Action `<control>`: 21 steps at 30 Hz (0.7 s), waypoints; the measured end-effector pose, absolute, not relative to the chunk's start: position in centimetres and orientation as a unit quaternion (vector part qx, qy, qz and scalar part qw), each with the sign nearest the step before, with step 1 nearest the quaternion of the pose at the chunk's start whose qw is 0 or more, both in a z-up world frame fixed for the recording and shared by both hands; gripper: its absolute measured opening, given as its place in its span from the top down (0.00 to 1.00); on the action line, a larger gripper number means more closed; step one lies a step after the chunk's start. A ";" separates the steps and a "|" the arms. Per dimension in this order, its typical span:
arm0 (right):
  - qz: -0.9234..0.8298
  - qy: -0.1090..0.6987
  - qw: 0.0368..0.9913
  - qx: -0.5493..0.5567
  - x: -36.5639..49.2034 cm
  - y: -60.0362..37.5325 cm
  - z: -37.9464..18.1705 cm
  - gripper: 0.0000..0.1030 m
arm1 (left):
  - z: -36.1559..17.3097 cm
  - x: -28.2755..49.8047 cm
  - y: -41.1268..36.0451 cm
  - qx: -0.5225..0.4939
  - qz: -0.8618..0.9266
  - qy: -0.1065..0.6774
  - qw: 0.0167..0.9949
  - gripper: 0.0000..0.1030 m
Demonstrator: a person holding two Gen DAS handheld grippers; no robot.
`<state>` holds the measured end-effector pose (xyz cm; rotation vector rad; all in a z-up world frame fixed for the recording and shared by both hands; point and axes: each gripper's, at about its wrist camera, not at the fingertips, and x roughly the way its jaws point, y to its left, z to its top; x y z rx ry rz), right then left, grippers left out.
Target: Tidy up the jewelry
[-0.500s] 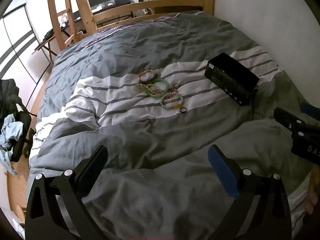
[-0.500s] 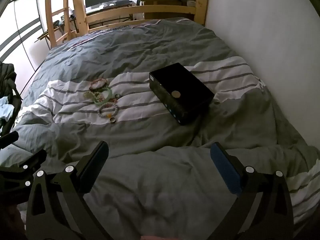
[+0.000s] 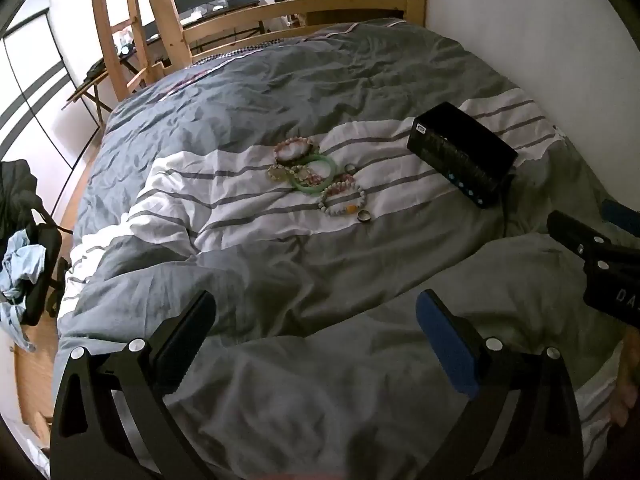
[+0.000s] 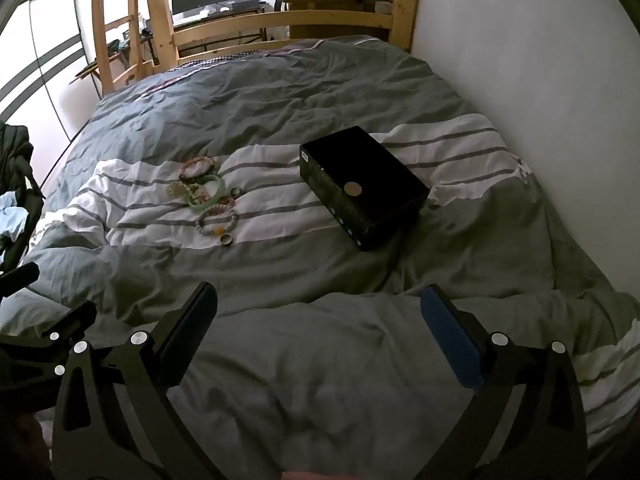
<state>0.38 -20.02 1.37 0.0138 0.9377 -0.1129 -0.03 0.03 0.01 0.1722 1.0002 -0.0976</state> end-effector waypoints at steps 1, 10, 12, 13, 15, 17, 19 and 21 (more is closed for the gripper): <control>-0.054 0.452 0.891 0.006 0.4 -20.1 1.4 0.02 | 0.0 0.0 0.0 0.082 -0.048 0.480 0.872 0.04; -0.055 0.452 0.890 0.007 0.4 -20.3 1.5 0.02 | -0.4 0.0 -0.3 0.082 -0.051 0.480 0.872 0.04; -0.054 0.452 0.890 0.008 0.5 -20.3 1.4 0.02 | -0.3 0.0 -0.3 0.081 -0.050 0.481 0.871 0.04; -0.054 0.452 0.890 0.008 0.5 -20.3 1.4 0.02 | -0.3 0.1 -0.3 0.082 -0.050 0.482 0.871 0.04; -0.055 0.452 0.890 0.007 0.5 -20.3 1.5 0.02 | -0.3 0.1 -0.3 0.081 -0.051 0.481 0.871 0.04; -0.054 0.453 0.890 0.008 0.6 -20.3 1.5 0.02 | -0.4 0.1 -0.3 0.082 -0.050 0.481 0.871 0.04; -0.053 0.453 0.890 0.008 0.5 -20.3 1.5 0.02 | -0.4 0.1 -0.4 0.082 -0.050 0.482 0.871 0.04; -0.053 0.453 0.890 0.008 0.4 -20.2 1.4 0.02 | -0.4 0.1 -0.4 0.083 -0.051 0.482 0.871 0.04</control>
